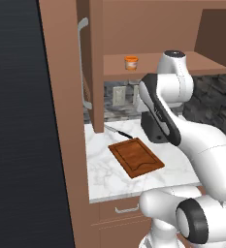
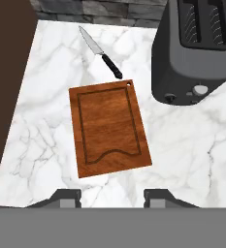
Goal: Pick the bread, place it on the cutting board, pick the jam, place it on the counter, and close the cabinet.
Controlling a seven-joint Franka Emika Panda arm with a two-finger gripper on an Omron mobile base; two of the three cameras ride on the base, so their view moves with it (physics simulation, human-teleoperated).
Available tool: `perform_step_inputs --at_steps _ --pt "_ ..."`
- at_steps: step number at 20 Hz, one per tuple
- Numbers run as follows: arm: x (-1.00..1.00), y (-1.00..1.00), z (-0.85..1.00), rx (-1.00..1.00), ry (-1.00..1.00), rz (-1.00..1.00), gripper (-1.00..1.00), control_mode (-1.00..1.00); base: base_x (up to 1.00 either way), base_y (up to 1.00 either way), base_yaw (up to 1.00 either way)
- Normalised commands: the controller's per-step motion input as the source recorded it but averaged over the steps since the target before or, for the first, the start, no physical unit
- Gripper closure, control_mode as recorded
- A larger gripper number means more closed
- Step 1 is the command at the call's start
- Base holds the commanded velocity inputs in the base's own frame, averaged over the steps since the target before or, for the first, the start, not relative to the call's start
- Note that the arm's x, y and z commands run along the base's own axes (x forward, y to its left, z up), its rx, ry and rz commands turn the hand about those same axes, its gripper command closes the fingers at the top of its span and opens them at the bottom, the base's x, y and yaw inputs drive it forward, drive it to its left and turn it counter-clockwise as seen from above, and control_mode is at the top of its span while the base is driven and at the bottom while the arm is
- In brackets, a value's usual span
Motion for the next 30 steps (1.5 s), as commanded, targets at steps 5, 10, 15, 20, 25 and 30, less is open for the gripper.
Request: perform_step_inputs --at_steps 5,10,15,20,25,30 --pt "-0.09 0.00 0.00 0.00 -0.02 0.00 -1.00 -1.00 0.00 0.00 0.00" --pt "-0.24 0.00 0.00 0.00 -0.17 0.00 -1.00 -1.00 0.00 0.00 0.00" --pt "-0.28 0.00 0.05 0.00 -0.22 0.02 -1.00 -1.00 0.00 0.00 0.00" --pt "-0.33 0.00 0.15 0.00 -0.26 0.02 -1.00 -1.00 0.00 0.00 0.00" --pt "-0.08 0.00 0.20 0.00 -0.15 0.00 -1.00 -1.00 0.00 0.00 0.00" --pt "0.01 0.00 0.35 0.00 -0.07 0.00 -1.00 -1.00 0.00 0.00 0.00"
